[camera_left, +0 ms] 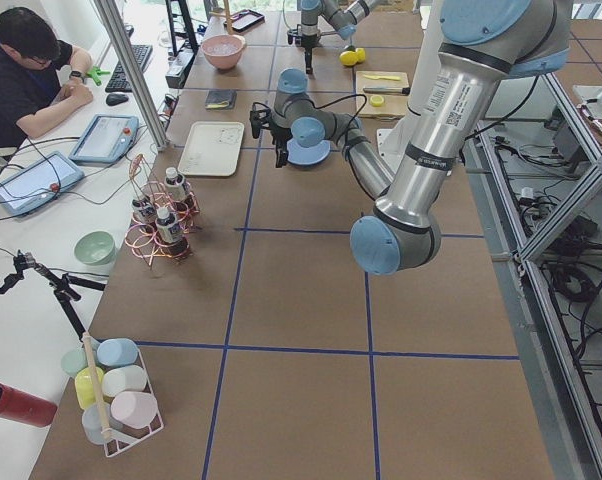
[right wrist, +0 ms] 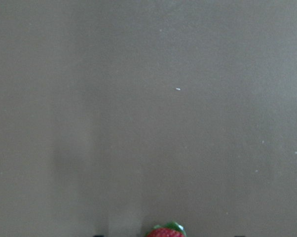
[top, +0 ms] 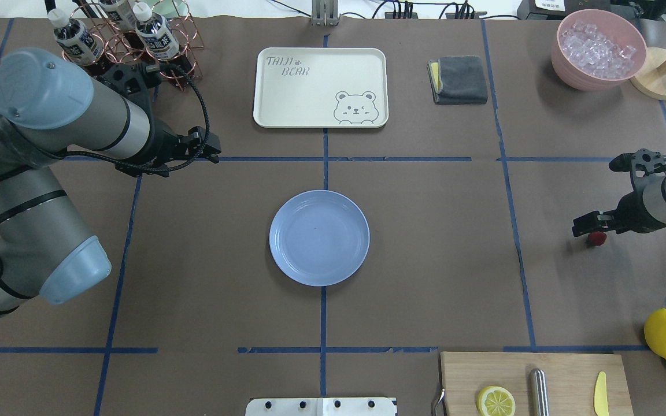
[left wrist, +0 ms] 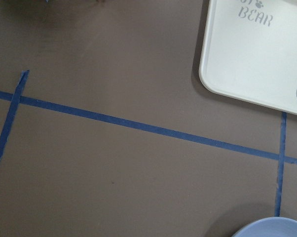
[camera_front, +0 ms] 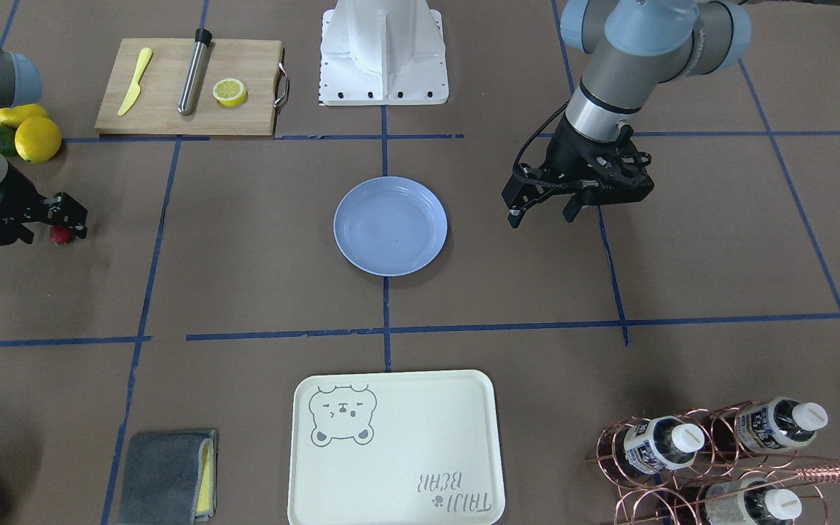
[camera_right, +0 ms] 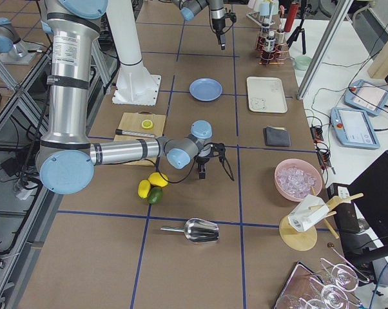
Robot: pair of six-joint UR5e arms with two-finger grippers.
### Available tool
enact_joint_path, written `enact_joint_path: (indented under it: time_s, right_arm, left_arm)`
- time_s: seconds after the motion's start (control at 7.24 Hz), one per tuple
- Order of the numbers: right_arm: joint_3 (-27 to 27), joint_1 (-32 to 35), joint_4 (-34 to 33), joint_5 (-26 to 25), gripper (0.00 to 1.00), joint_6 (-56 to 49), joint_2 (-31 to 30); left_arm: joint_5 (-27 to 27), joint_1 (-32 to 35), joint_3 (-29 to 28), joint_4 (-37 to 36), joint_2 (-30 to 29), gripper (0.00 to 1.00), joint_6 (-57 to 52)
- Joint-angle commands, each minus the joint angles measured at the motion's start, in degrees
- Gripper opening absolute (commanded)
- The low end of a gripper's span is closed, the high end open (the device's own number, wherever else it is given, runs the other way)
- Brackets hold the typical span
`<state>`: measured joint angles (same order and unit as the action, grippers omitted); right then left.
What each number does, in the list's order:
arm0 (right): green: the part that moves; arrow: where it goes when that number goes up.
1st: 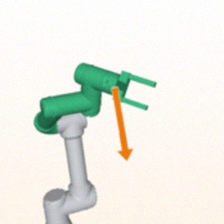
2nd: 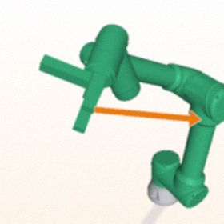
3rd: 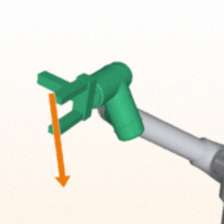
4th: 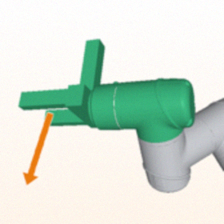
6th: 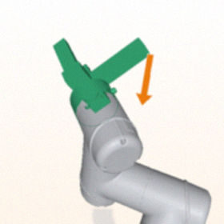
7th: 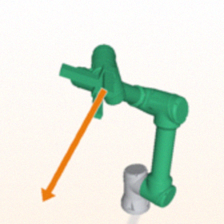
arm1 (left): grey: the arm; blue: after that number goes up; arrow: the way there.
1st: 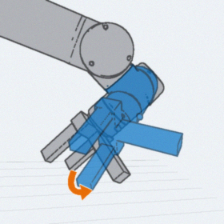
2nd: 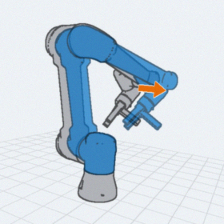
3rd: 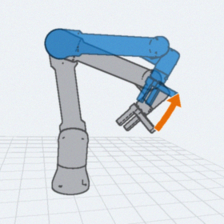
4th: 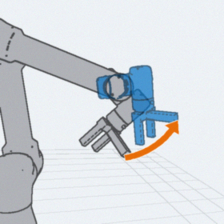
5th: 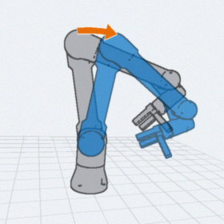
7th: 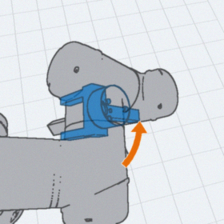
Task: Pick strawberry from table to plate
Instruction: 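Lower the right gripper onto the red strawberry and close it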
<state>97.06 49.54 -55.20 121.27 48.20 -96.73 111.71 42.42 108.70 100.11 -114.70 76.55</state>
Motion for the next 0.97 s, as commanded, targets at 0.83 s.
enact_joint_path:
  time_s: [0.83]
  right_arm:
    - [0.2, -0.2, 0.0, -0.2, 0.52, 0.1, 0.5]
  left_arm:
    - [0.0, -0.1, -0.8, 2.6, 1.1, 1.00, 0.0]
